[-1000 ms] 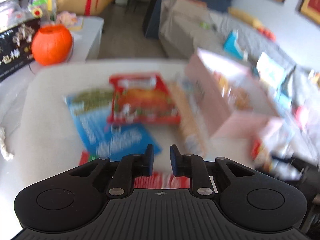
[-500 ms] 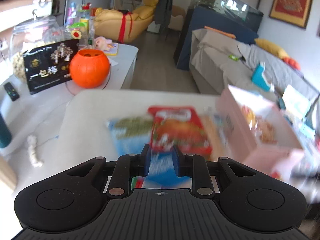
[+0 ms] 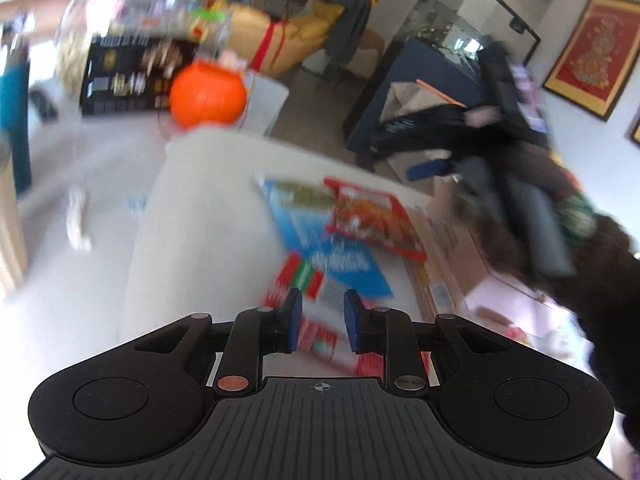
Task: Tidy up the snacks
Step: 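Lower the right gripper onto the red chicken snack pack, then grasp and lift the red chicken pack with the right gripper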
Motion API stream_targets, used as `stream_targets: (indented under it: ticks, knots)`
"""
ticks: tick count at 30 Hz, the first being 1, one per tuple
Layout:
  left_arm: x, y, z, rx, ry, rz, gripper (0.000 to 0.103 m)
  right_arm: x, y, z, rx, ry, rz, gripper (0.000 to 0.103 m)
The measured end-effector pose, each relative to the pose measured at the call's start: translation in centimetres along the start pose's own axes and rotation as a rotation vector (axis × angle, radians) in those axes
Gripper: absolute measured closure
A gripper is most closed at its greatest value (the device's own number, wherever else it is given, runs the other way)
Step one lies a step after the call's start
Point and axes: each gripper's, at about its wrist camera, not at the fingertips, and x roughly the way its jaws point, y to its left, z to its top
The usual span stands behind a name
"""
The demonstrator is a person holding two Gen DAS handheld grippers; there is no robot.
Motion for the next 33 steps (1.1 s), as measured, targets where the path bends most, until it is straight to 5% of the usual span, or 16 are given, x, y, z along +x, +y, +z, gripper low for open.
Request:
stream_targets:
  ticks: [5,8,9,14,17,19,20,21,27,33]
  knots:
    - [1.0,0.3,-1.5,-0.037,0.122,-0.077,0.078,5.7,-0.5,0.4,0.114,0.160,0.021,0.038]
    - [1.4,0.0,-1.2,-0.032,0.107,-0.062,0.079,4.6,0.7,-0.9,0.056,0.188,0.097,0.066]
    - [1.6,0.2,-0.9,-0.040,0.096,-0.053,0.078,3.9,1.1,-1.6,0.034,0.200,0.119,0.083]
    - [1.9,0.6,-0.4,-0.070,0.071,-0.008,0.074,-1.0,2.8,-5.6,-0.116,0.221,0.166,0.090]
    - [1.5,-0.3,-0.3,-0.031,0.070,0.034,0.074,-4.0,2.2,-6.5,-0.098,0.207,0.239,0.089]
    - [0.9,-0.5,-0.3,-0.019,0.066,0.048,0.074,-5.8,1.7,-6.2,-0.076,0.147,0.285,0.067]
    - [0.5,-0.4,-0.3,-0.019,0.061,0.056,0.074,-6.5,2.0,-6.1,-0.101,0.107,0.279,0.040]
    - [0.2,-0.1,-0.3,-0.021,0.055,0.064,0.074,-7.0,2.5,-6.2,-0.136,0.064,0.264,0.027]
    - [-1.6,2.2,-0.4,-0.069,0.033,0.097,0.074,-4.7,6.0,-6.7,-0.277,0.023,0.249,0.027]
    - [-2.5,3.3,-0.5,-0.090,0.023,0.045,0.074,1.0,7.3,-4.5,-0.318,-0.003,0.108,0.027]
